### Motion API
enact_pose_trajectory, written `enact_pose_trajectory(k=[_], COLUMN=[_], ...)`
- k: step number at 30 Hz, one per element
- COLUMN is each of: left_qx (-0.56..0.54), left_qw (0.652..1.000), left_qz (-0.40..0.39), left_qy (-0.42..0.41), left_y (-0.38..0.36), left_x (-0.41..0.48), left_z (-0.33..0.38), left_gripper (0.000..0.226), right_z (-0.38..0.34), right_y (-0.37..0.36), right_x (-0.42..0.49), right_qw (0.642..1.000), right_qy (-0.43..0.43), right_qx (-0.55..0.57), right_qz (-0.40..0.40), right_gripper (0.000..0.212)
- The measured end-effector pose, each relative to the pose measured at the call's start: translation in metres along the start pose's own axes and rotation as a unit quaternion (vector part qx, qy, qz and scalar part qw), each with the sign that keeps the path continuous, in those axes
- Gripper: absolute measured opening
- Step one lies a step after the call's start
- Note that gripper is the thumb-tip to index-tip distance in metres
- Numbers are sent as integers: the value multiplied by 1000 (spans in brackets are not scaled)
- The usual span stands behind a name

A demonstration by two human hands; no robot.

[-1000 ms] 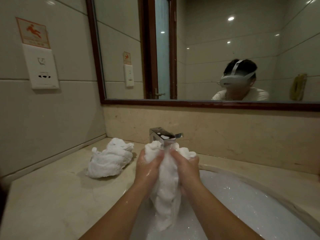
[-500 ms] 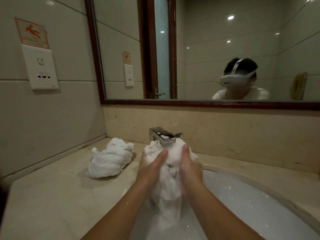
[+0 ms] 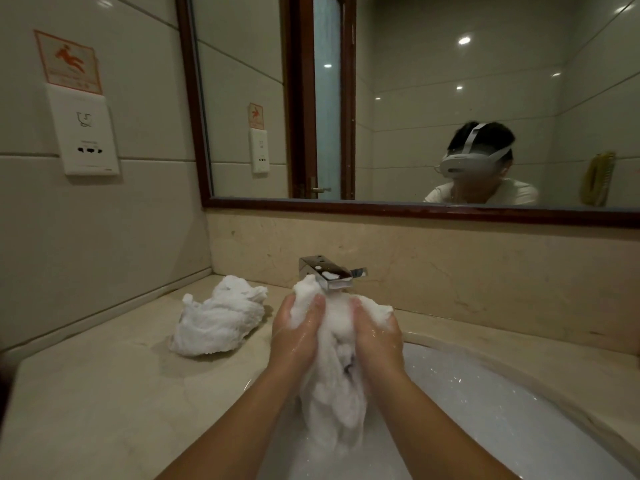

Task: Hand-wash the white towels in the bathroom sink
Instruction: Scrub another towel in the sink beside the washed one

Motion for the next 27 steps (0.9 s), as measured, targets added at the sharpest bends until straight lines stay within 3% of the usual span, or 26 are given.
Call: enact_pose_trajectory(k=[2,4,7,10,16,18,22,27], left_qx=[-2,-6,23,26,33,48,51,32], left_qw=[1000,1000,999,998,996,997,998,998], left_qz=[12,30,-13,-36,-35,-33,-43,-36], left_qy=[6,6,22,54,71,45,14,45], left_y=[0,1,-7,-10,-10,-9,-9,-7], left_x=[1,4,6,1,-5,-4,0,-4], left_z=[-3,-5,-9,-8,-7,-6,-4,1], left_gripper=[27,28,42,31,34,31,28,21], right_z=[5,5,6,5,-1,0,2,0], right_y=[6,8,2,3,7,4,-6,3], right_x=[1,3,5,2,0,1,-2,-4], right_qw=[995,989,988,981,972,973,975,975], right_qy=[-47,-66,-86,-116,-122,-116,-130,-143], right_qx=[58,94,114,154,201,196,162,129], right_qz=[72,96,62,19,-1,-23,-79,-106], right_gripper=[40,36,30,24,35,41,89,42])
Point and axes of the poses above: each hand's wrist, its own x-axis towards the middle knuckle, its own y-axis out of the back of the hand, z = x × y, the point moved 6 cm from there along x, towards the middle knuckle, and after that the axes turned 8 degrees about z, right-handed, at the moved point
